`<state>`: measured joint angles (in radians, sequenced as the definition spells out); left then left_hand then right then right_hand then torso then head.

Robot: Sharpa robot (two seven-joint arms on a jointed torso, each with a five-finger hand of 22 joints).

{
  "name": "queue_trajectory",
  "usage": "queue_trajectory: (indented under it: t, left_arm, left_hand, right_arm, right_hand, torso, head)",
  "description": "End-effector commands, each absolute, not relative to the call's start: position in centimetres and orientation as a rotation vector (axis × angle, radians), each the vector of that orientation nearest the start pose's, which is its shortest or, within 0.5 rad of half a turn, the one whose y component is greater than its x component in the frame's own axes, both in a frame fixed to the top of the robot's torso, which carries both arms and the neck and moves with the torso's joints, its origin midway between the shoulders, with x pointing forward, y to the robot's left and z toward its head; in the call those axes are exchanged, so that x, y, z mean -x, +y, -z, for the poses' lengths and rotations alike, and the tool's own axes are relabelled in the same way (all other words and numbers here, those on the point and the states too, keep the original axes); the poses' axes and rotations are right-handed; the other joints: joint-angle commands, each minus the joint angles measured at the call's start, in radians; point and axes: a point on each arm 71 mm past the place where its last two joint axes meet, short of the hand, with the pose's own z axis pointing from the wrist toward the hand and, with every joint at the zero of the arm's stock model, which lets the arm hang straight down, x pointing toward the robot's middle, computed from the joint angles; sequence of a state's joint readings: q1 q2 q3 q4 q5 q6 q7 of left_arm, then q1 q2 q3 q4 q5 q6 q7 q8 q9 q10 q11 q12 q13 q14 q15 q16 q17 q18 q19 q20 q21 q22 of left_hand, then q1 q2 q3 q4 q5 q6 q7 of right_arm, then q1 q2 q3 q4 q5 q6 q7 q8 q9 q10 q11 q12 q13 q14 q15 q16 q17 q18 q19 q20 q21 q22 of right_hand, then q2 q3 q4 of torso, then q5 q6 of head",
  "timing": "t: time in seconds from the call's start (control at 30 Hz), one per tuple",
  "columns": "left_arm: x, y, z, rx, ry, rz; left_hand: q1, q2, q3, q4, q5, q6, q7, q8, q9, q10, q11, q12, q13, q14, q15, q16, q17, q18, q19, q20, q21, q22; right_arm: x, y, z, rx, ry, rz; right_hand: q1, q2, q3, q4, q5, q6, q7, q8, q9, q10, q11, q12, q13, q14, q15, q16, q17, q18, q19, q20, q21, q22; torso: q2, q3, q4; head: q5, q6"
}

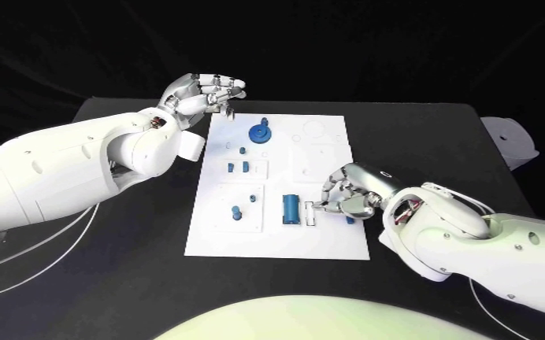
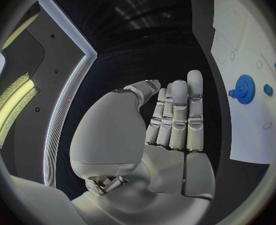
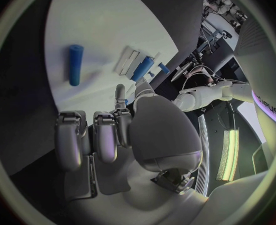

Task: Assemble the parts on the task board

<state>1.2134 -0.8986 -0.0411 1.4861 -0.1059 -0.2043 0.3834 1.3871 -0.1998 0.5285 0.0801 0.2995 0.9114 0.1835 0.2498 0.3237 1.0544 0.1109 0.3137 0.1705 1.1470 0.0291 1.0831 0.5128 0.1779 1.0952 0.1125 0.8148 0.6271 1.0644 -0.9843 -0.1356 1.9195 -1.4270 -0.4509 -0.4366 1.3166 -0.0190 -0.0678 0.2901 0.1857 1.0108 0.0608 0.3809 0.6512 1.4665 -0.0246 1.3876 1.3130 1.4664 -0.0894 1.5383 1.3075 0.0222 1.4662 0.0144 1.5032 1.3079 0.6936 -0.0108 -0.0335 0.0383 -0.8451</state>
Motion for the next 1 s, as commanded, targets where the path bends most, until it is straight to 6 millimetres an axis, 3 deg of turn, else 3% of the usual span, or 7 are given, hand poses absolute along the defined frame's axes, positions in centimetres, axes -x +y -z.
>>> queue_trajectory:
  t: [0.03,0.13,0.33,0.47,0.73,1.0]
  left_arm:
    - [-49.4,24.0,17.1,0.988,1.458,1.556]
    - [-49.4,24.0,17.1,0.987,1.458,1.556]
    - [-49.4,24.0,17.1,0.987,1.458,1.558]
    - [-49.4,23.9,17.1,0.987,1.459,1.559]
    - [-49.4,24.0,17.2,0.987,1.459,1.557]
    - [-49.4,24.1,17.2,0.989,1.459,1.554]
  left_hand:
    - [0.001,0.010,-0.003,0.003,0.004,-0.005,-0.002,0.005,-0.002,-0.009,-0.001,0.006,0.002,-0.005,0.000,-0.004,-0.002,0.007,-0.001,0.000,-0.006,-0.002]
    - [0.001,0.010,-0.003,0.003,0.004,-0.005,-0.002,0.005,-0.002,-0.009,-0.001,0.006,0.002,-0.005,0.000,-0.004,-0.002,0.007,-0.001,0.000,-0.006,-0.002]
    - [0.001,0.010,-0.003,0.003,0.004,-0.005,-0.002,0.005,-0.002,-0.009,-0.001,0.006,0.002,-0.005,0.000,-0.004,-0.002,0.007,-0.001,0.000,-0.006,-0.002]
    - [0.001,0.010,-0.003,0.003,0.004,-0.005,-0.002,0.005,-0.002,-0.009,-0.001,0.006,0.002,-0.005,0.000,-0.004,-0.002,0.007,-0.001,0.000,-0.006,-0.002]
    - [0.001,0.010,-0.003,0.003,0.004,-0.005,-0.002,0.005,-0.002,-0.009,-0.001,0.006,0.002,-0.005,0.000,-0.004,-0.002,0.007,-0.001,0.000,-0.006,-0.002]
    - [0.001,0.010,-0.003,0.003,0.004,-0.005,-0.002,0.005,-0.002,-0.009,-0.001,0.006,0.002,-0.005,0.000,-0.004,-0.002,0.007,-0.001,0.000,-0.006,-0.002]
  right_arm:
    - [-36.9,-19.0,22.9,-0.094,1.853,-0.646]
    - [-37.0,-20.5,22.7,-0.094,1.855,-0.602]
    - [-36.9,-22.6,22.8,-0.077,1.869,-0.515]
    - [-36.6,-23.4,23.4,-0.068,1.886,-0.464]
    - [-36.1,-23.7,24.7,-0.065,1.915,-0.416]
    - [-35.7,-23.0,25.9,-0.062,1.940,-0.423]
  right_hand:
    - [0.005,-0.010,-0.010,-0.001,-0.011,-0.003,0.001,-0.005,-0.001,0.021,0.010,-0.013,0.130,0.082,0.011,-0.005,0.142,-0.008,0.086,0.011,-0.003,0.244]
    - [0.010,-0.014,-0.014,-0.002,-0.017,-0.013,0.006,-0.015,-0.005,0.020,0.014,-0.014,0.130,0.083,0.014,-0.003,0.149,-0.009,0.087,0.014,0.003,0.246]
    - [0.012,-0.015,-0.018,-0.001,-0.023,-0.011,0.008,-0.019,-0.006,0.019,0.016,-0.017,0.128,0.083,0.016,-0.002,0.151,-0.010,0.088,0.016,0.005,0.246]
    - [0.010,-0.016,-0.021,0.000,-0.027,-0.007,0.007,-0.018,-0.006,0.018,0.017,-0.019,0.127,0.083,0.017,-0.002,0.151,-0.010,0.088,0.017,0.007,0.247]
    - [-0.005,-0.016,-0.031,0.002,-0.032,-0.005,0.009,-0.022,-0.006,0.018,0.018,-0.021,0.125,0.083,0.018,-0.002,0.152,-0.010,0.089,0.020,0.007,0.247]
    - [-0.011,-0.014,-0.034,0.003,-0.032,-0.005,0.010,-0.023,-0.006,0.018,0.019,-0.020,0.126,0.083,0.019,-0.002,0.152,-0.010,0.088,0.020,0.006,0.247]
  torso:
    - [0.000,-0.0004,0.0003]
    - [0.000,-0.0010,-0.0027]
    - [-0.001,0.0028,-0.0029]
    - [-0.002,0.0008,-0.0010]
    - [0.001,0.0006,0.0003]
    - [0.001,0.0010,0.0000]
  head:
    - [-0.014,0.002]
    - [-0.015,0.004]
    - [-0.015,0.007]
    - [-0.020,0.009]
    - [-0.020,0.013]
    - [-0.017,0.007]
